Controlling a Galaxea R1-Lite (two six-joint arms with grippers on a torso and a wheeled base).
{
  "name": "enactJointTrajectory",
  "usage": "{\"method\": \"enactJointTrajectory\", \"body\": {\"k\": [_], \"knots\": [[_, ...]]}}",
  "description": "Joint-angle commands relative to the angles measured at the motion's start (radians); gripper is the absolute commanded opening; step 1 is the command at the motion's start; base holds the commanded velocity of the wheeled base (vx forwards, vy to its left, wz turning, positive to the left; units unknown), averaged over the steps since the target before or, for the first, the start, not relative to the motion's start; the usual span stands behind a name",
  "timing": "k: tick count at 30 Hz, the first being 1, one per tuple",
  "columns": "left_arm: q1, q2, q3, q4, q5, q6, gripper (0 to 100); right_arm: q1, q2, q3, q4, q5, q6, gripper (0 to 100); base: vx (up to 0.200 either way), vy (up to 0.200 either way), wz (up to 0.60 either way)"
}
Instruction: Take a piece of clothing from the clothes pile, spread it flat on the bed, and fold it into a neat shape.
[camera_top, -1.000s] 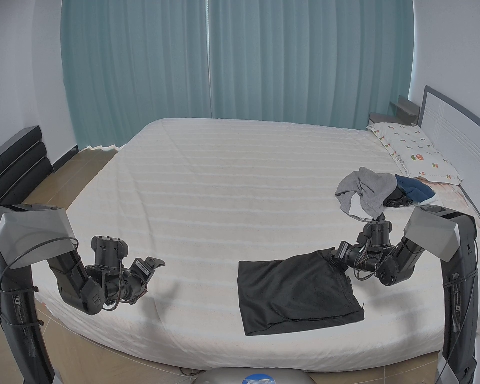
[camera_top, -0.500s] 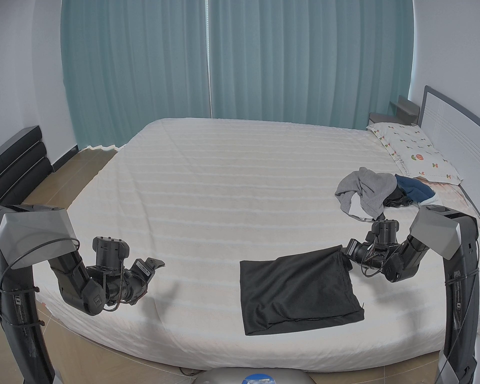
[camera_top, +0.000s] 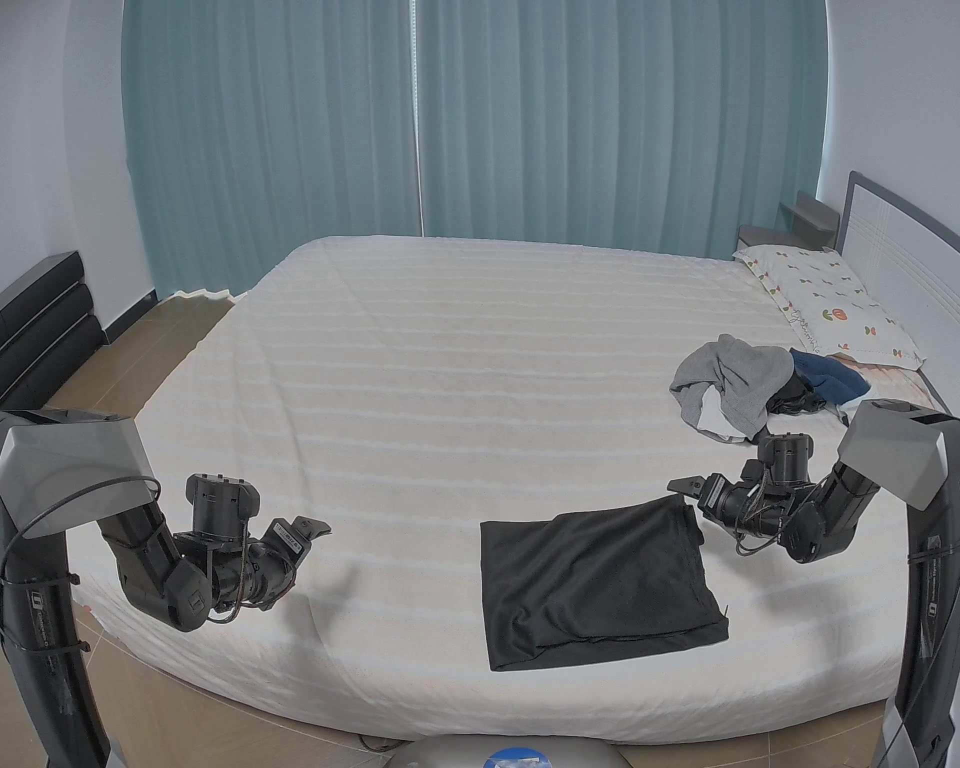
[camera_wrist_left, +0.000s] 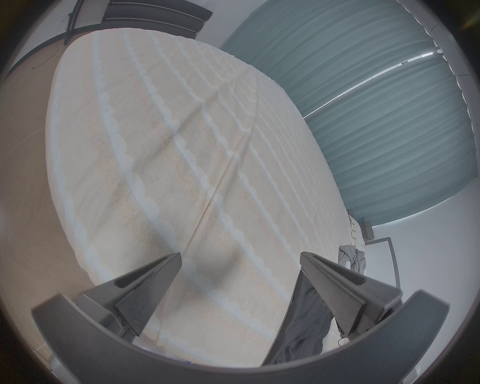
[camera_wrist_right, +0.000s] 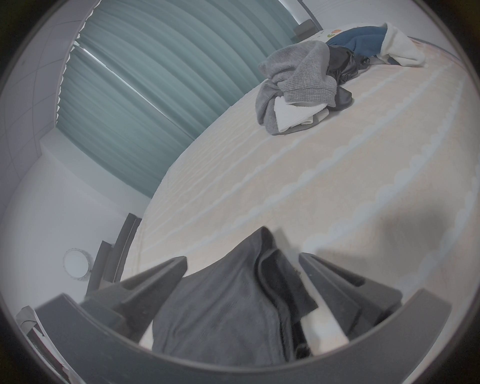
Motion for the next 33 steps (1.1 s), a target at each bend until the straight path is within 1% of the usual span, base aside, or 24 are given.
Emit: {"method": "enactJointTrajectory", "body": {"k": [1, 2, 4, 5, 6, 7, 8, 9, 10, 12, 18, 29, 31, 33], "knots": [[-0.001, 0.003, 0.001, 0.0, 0.0, 0.003, 100, -0.012, -0.115, 0.089, 0.027, 0.027, -0.003, 100, 0.0, 0.0, 0.0], [-0.001, 0.003, 0.001, 0.0, 0.0, 0.003, 100, -0.014, -0.118, 0.093, 0.028, 0.029, -0.003, 100, 0.0, 0.0, 0.0], [-0.001, 0.002, -0.001, 0.0, 0.0, 0.001, 100, -0.03, -0.152, 0.207, 0.034, 0.073, -0.039, 100, -0.1, 0.0, 0.0], [-0.001, 0.002, -0.001, 0.0, 0.0, 0.001, 100, -0.03, -0.152, 0.207, 0.034, 0.073, -0.039, 100, -0.2, 0.0, 0.0], [-0.001, 0.003, -0.001, 0.0, 0.0, 0.003, 100, -0.055, -0.173, 0.293, 0.018, 0.156, -0.097, 100, -0.2, 0.0, 0.0], [-0.001, 0.003, -0.001, 0.0, 0.0, 0.003, 100, -0.067, -0.178, 0.328, 0.01, 0.197, -0.121, 100, -0.2, 0.0, 0.0], [-0.001, 0.003, -0.001, 0.0, 0.0, 0.003, 100, -0.067, -0.178, 0.328, 0.01, 0.197, -0.121, 100, -0.2, 0.0, 0.0], [-0.001, 0.003, -0.001, 0.0, 0.0, 0.003, 100, -0.083, -0.172, 0.374, -0.002, 0.254, -0.147, 100, -0.2, 0.0, 0.0], [-0.001, 0.003, -0.001, 0.0, 0.0, 0.003, 100, -0.087, -0.16, 0.385, -0.005, 0.265, -0.164, 100, -0.2, 0.0, 0.0], [-0.001, 0.003, 0.001, 0.0, 0.0, 0.003, 100, -0.089, -0.143, 0.392, -0.007, 0.263, -0.18, 100, -0.2, 0.0, 0.0], [-0.001, 0.003, 0.002, 0.0, 0.0, 0.003, 100, -0.087, -0.129, 0.391, -0.009, 0.265, -0.201, 100, 0.0, 0.0, 0.0], [-0.001, 0.003, 0.001, 0.0, 0.0, 0.004, 100, -0.049, -0.092, 0.317, -0.007, 0.256, -0.189, 100, 0.0, 0.0, 0.0], [-0.001, 0.005, -0.001, 0.0, 0.0, 0.003, 100, -0.032, -0.074, 0.299, -0.009, 0.22, -0.189, 100, 0.0, 0.0, 0.0], [-0.001, 0.003, -0.001, 0.0, 0.0, 0.003, 100, -0.03, -0.069, 0.291, -0.009, 0.21, -0.186, 100, 0.0, 0.0, 0.0]]}}
